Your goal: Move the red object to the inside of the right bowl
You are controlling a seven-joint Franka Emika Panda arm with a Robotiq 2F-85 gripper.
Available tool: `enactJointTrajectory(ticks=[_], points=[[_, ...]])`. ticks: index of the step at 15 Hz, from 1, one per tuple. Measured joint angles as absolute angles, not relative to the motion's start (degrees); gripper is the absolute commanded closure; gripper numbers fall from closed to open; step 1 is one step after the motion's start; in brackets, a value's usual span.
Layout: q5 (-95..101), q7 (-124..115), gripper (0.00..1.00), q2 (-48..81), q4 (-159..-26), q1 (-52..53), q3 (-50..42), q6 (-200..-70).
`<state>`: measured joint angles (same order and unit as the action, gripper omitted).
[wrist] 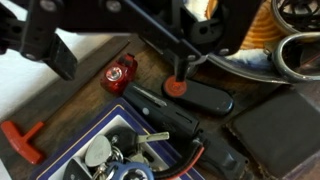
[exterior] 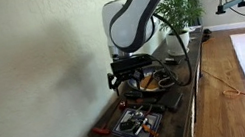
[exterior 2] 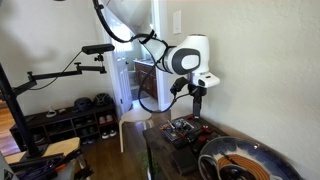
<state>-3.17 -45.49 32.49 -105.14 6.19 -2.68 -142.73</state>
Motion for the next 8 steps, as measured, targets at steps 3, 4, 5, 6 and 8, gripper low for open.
enactJointTrajectory(ticks=[3, 4, 5, 6, 8], points=[[-3.1, -47.9, 0.0, 35.3, -103.0, 7.2, -3.9, -144.0], [-3.1, -48.6, 0.0, 36.2, -102.3, 7.6, -4.3, -144.4], [-3.1, -49.3, 0.0, 37.1, -101.5, 7.7, -4.6, -144.8], [-3.1, -50.0, 0.0, 38.0, -100.7, 8.0, -4.9, -145.1], [-3.1, -50.9, 0.0, 39.6, -99.3, 8.3, -5.6, -145.7]])
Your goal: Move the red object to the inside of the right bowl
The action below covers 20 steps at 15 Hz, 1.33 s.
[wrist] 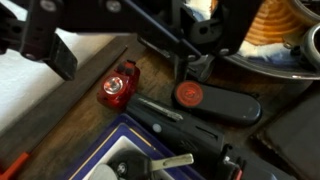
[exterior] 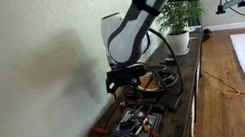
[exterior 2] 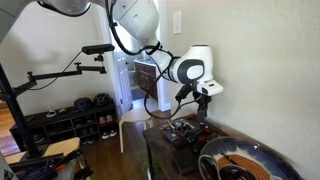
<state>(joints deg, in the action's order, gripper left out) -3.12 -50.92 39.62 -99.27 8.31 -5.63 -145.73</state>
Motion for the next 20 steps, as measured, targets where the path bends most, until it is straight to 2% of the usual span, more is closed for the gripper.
enactJointTrajectory(ticks=[10, 11, 12, 20], points=[[-3.1, -52.3, 0.0, 46.2, -92.6, 8.4, -6.4, -145.9], [-3.1, -52.3, 0.24, 46.8, -92.0, 8.4, -6.4, -145.9], [-3.1, -52.3, 0.26, 47.4, -91.5, 8.4, -6.4, -145.9], [-3.2, -52.3, 0.8, 50.0, -88.9, 8.4, -6.4, -145.9]])
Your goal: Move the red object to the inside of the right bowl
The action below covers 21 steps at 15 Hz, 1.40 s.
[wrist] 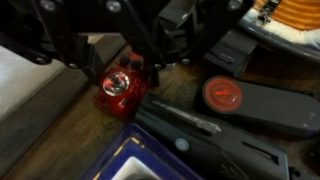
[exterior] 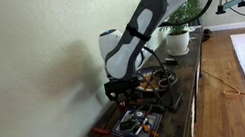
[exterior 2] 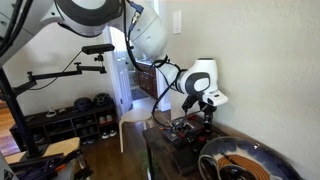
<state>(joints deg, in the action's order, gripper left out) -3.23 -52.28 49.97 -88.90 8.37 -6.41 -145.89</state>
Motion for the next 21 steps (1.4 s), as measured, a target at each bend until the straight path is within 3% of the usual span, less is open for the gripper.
enactJointTrajectory(ticks=[2, 10, 21], points=[[-3.2, -52.3, 0.85, 50.2, -88.6, 8.4, -6.4, -145.9], [-3.8, -52.4, 0.85, 49.1, -89.2, 8.4, -6.5, -147.7], [-4.1, -53.5, 0.85, 38.0, -100.5, 8.4, -9.1, -152.3]])
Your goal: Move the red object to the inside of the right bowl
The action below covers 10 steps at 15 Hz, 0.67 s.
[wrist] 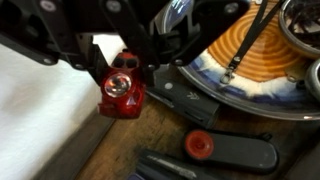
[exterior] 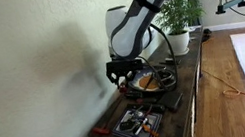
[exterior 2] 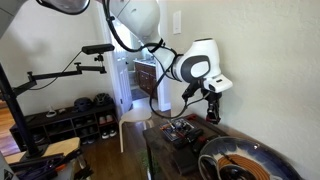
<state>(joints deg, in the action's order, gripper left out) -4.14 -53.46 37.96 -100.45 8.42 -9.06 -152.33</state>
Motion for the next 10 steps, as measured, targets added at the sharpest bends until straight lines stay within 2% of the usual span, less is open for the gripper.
enactJointTrajectory(ticks=[10], points=[[-3.8, -57.6, 0.85, 34.4, -105.9, 8.0, -15.2, -152.6]])
